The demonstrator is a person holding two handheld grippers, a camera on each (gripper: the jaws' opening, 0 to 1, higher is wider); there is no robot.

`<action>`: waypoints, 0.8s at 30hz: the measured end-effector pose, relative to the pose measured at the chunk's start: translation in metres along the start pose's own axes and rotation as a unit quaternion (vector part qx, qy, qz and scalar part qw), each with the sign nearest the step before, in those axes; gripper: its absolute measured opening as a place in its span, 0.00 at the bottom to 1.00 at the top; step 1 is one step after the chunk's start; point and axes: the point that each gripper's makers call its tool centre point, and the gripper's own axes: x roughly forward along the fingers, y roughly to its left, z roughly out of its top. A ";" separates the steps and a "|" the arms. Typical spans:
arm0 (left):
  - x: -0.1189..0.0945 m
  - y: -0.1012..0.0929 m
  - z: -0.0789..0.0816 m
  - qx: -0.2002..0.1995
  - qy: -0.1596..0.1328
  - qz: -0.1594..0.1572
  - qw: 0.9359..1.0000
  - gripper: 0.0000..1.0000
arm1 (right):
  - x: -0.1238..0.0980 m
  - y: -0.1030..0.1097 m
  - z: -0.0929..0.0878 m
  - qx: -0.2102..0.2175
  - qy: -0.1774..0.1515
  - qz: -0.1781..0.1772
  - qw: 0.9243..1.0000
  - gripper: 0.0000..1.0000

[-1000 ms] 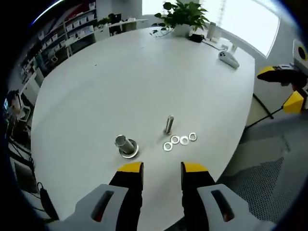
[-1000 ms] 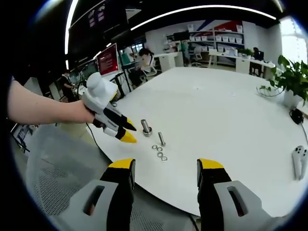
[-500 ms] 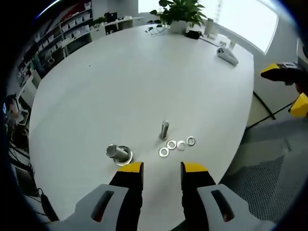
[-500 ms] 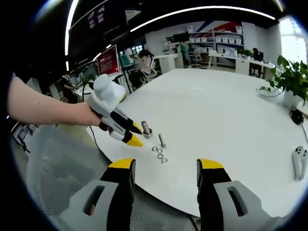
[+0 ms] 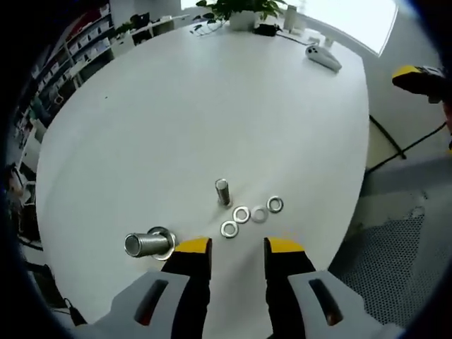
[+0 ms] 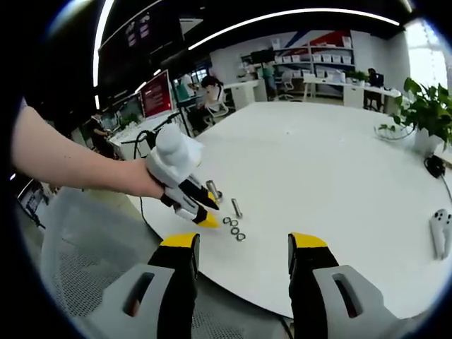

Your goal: Place the washer onto the threaded stud by aligning its center hole with the stud, sliding it down to the base, and recovering from edge contact or off-axis alignment until the washer reaches the visible bottom stop.

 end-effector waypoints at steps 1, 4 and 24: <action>0.003 0.002 -0.002 0.002 0.010 0.000 1.000 0.28 | 0.000 0.000 0.000 -0.001 0.000 -0.001 1.000 0.53; 0.007 0.007 -0.002 0.004 0.017 0.001 1.000 0.28 | 0.000 -0.002 0.000 -0.003 0.000 -0.005 1.000 0.52; 0.023 0.009 0.002 0.053 0.033 -0.004 0.998 0.24 | -0.001 -0.004 -0.001 -0.002 0.000 -0.012 1.000 0.52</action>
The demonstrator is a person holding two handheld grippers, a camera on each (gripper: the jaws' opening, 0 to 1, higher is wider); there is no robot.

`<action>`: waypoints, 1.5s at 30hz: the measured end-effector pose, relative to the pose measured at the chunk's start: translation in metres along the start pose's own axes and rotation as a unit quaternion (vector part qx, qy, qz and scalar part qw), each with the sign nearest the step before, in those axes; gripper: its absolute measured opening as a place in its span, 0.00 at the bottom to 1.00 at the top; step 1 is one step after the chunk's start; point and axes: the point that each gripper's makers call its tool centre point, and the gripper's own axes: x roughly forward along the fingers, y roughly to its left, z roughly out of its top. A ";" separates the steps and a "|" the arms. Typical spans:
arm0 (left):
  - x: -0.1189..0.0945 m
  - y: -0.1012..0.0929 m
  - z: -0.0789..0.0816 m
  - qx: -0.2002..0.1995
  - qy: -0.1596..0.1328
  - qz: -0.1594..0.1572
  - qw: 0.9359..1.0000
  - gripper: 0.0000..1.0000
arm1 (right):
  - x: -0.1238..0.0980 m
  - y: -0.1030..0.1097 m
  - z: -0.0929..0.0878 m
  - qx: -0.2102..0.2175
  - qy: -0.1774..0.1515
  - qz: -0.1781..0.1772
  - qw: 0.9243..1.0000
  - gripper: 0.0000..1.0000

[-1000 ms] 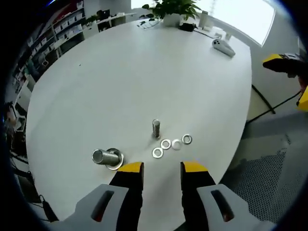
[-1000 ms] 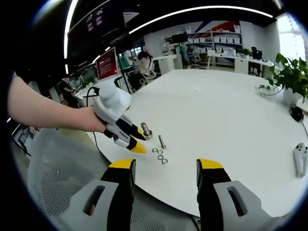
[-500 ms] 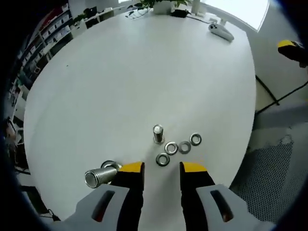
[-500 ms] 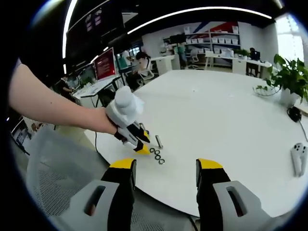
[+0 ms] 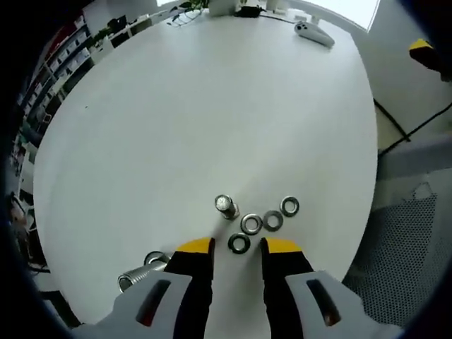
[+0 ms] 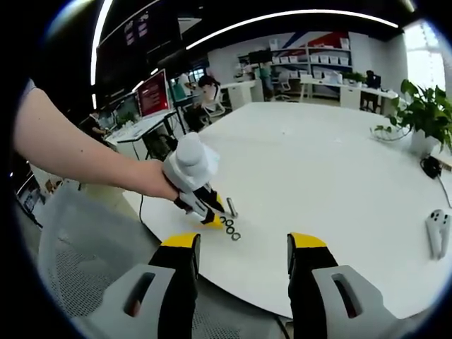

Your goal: Place the washer onto the threaded stud by aligning its center hole with the stud, sliding it down to the base, and recovering from edge contact or off-axis alignment until the washer reaches the visible bottom stop.

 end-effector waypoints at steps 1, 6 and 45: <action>0.000 0.000 0.000 0.002 0.000 0.001 1.000 0.23 | 0.000 0.000 0.000 0.000 0.000 0.000 1.000 0.52; 0.000 -0.001 0.000 0.024 0.001 0.000 1.000 0.21 | 0.000 0.000 0.000 -0.001 0.000 0.000 1.000 0.52; -0.003 -0.006 -0.017 0.078 0.061 -0.036 0.994 0.16 | 0.000 0.000 0.001 0.002 -0.002 0.003 1.000 0.52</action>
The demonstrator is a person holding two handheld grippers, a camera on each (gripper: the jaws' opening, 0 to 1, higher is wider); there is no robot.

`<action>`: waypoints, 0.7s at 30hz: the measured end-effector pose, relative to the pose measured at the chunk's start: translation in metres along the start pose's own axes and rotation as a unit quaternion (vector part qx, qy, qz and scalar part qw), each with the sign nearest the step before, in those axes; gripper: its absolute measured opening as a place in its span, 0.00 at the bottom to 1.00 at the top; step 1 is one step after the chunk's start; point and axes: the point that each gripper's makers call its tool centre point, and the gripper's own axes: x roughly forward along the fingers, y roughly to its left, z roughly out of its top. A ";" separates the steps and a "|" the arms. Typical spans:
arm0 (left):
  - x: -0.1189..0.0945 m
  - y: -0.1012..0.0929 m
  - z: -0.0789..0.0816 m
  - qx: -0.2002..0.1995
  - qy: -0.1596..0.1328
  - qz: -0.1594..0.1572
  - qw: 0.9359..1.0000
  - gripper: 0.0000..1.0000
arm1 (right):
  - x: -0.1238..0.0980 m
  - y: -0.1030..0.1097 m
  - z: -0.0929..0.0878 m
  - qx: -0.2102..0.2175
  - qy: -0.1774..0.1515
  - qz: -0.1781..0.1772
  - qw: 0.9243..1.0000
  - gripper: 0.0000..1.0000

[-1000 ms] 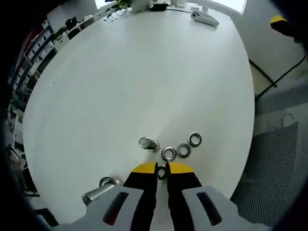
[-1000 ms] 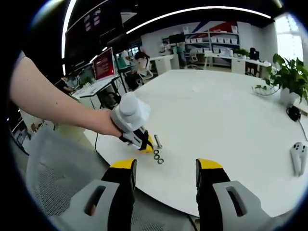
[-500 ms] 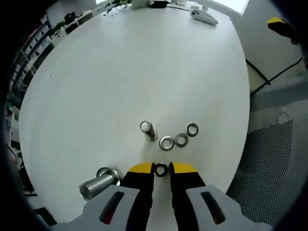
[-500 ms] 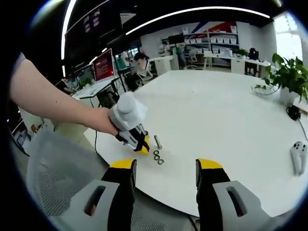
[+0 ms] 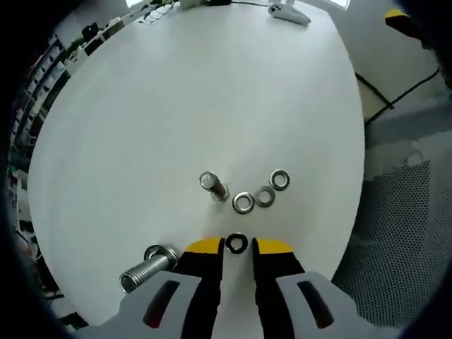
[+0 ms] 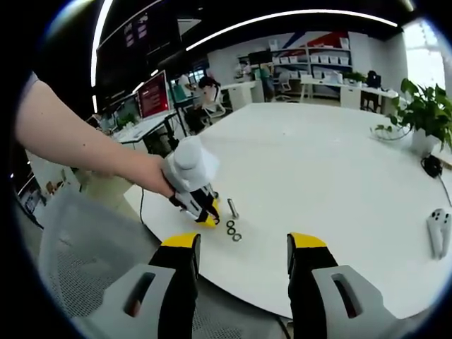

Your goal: Place the washer onto the threaded stud by aligning its center hole with the stud, sliding it down to the base, and recovering from edge contact or off-axis alignment until the washer reaches the visible bottom stop.

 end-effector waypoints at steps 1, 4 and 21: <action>0.000 -0.002 0.000 0.002 0.002 0.000 1.000 0.17 | 0.000 0.000 0.000 0.000 0.000 -0.001 1.000 0.52; 0.000 -0.004 -0.002 0.027 0.009 0.003 1.000 0.19 | -0.001 -0.001 0.000 0.003 -0.002 -0.003 1.000 0.52; 0.000 -0.004 -0.003 0.042 0.020 0.006 0.999 0.11 | -0.001 -0.002 0.002 0.007 -0.006 -0.003 1.000 0.52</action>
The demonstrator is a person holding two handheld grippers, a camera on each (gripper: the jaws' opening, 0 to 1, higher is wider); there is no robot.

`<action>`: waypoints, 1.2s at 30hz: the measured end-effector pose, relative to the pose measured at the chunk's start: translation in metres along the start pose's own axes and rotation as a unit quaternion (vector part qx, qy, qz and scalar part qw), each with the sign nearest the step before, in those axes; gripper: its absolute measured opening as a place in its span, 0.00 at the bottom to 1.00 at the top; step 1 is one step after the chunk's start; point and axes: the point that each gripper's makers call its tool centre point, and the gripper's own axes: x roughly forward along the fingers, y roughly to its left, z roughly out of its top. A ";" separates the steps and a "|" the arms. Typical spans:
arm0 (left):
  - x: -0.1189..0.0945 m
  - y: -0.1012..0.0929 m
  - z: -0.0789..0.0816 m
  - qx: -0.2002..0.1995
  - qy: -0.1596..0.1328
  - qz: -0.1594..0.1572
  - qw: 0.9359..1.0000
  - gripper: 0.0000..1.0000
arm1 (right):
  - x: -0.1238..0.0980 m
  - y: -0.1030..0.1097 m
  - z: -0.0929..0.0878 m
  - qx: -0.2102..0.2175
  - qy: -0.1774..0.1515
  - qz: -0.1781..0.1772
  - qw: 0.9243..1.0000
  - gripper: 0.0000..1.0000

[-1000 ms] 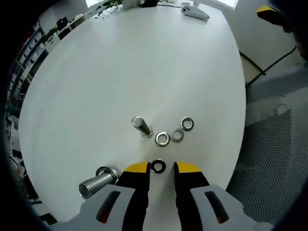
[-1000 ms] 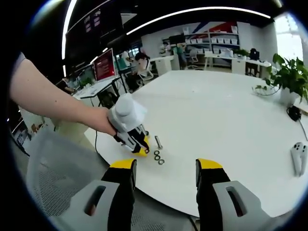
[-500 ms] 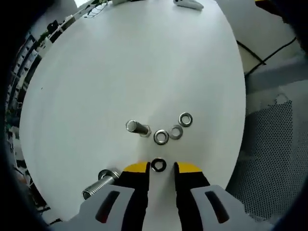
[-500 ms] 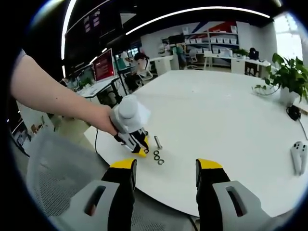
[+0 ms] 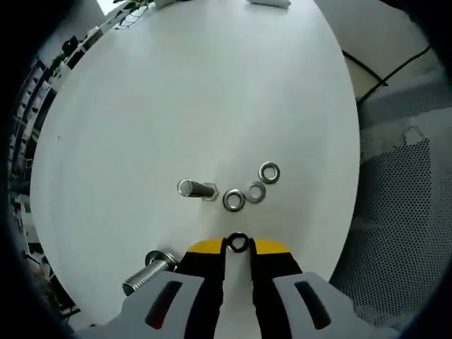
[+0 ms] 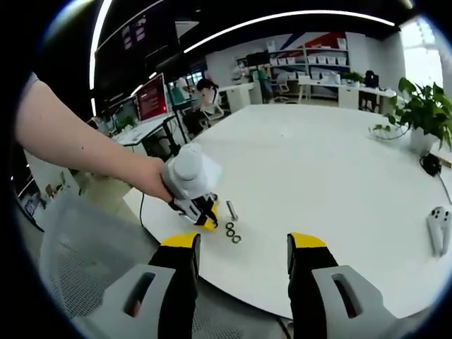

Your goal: Place the washer onto the threaded stud by aligning its center hole with the stud, sliding it down to the base, and recovering from edge contact or off-axis alignment until the washer reaches the visible bottom stop.

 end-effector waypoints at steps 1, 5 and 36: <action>0.000 0.000 0.000 -0.001 0.001 -0.001 1.000 0.11 | 0.000 0.000 0.000 -0.001 0.000 0.000 1.000 0.52; -0.001 0.001 0.000 -0.020 0.006 0.001 1.000 0.10 | 0.000 0.000 -0.001 -0.002 0.001 -0.001 1.000 0.52; -0.053 0.018 0.031 -0.100 -0.116 0.038 0.987 0.08 | -0.001 -0.001 0.001 -0.001 -0.001 -0.001 1.000 0.51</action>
